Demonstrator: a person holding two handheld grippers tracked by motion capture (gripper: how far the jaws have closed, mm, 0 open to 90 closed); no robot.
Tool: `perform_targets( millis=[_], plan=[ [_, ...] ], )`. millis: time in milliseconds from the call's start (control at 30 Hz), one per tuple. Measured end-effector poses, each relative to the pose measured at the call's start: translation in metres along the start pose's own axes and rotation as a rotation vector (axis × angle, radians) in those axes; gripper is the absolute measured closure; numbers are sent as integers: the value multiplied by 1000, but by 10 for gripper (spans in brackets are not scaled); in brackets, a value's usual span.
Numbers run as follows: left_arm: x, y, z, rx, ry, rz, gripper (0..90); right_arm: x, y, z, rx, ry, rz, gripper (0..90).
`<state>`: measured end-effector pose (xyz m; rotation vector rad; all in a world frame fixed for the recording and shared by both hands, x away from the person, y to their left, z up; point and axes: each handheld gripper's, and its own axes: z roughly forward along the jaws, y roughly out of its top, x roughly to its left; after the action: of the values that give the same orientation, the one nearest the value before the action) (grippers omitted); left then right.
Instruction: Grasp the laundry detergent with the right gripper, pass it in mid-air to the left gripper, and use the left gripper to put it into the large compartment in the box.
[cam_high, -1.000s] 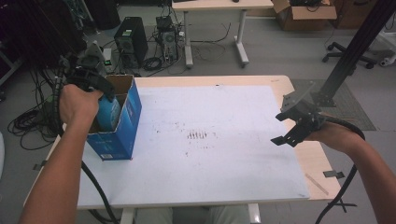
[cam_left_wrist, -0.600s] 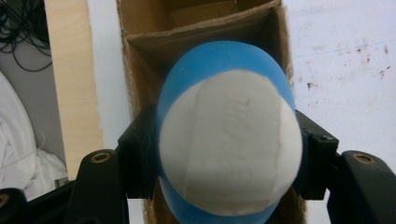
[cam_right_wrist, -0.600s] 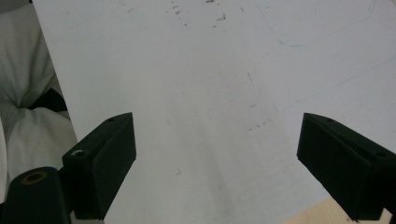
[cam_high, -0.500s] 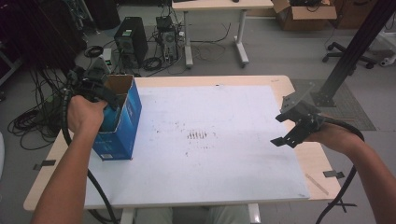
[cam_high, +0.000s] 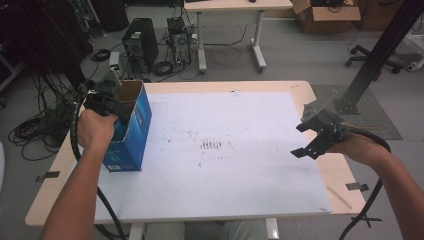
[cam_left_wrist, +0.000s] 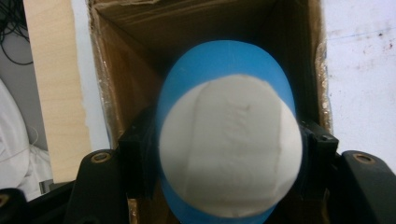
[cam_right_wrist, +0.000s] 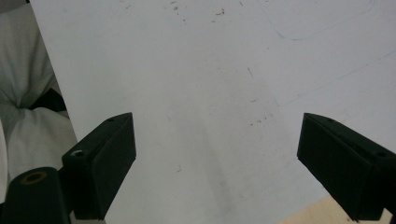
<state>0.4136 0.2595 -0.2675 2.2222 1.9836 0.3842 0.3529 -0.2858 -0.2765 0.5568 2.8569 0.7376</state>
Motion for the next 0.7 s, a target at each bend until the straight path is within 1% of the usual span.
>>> perform_targets(
  millis=[267, 700],
  plan=[
    [1, -2, 9, 18, -8, 8, 378, 0, -1, 2, 5, 4, 4, 114],
    [5, -1, 11, 15, -21, 10, 376, -1, 1, 4, 9, 8, 4, 113]
  ],
)
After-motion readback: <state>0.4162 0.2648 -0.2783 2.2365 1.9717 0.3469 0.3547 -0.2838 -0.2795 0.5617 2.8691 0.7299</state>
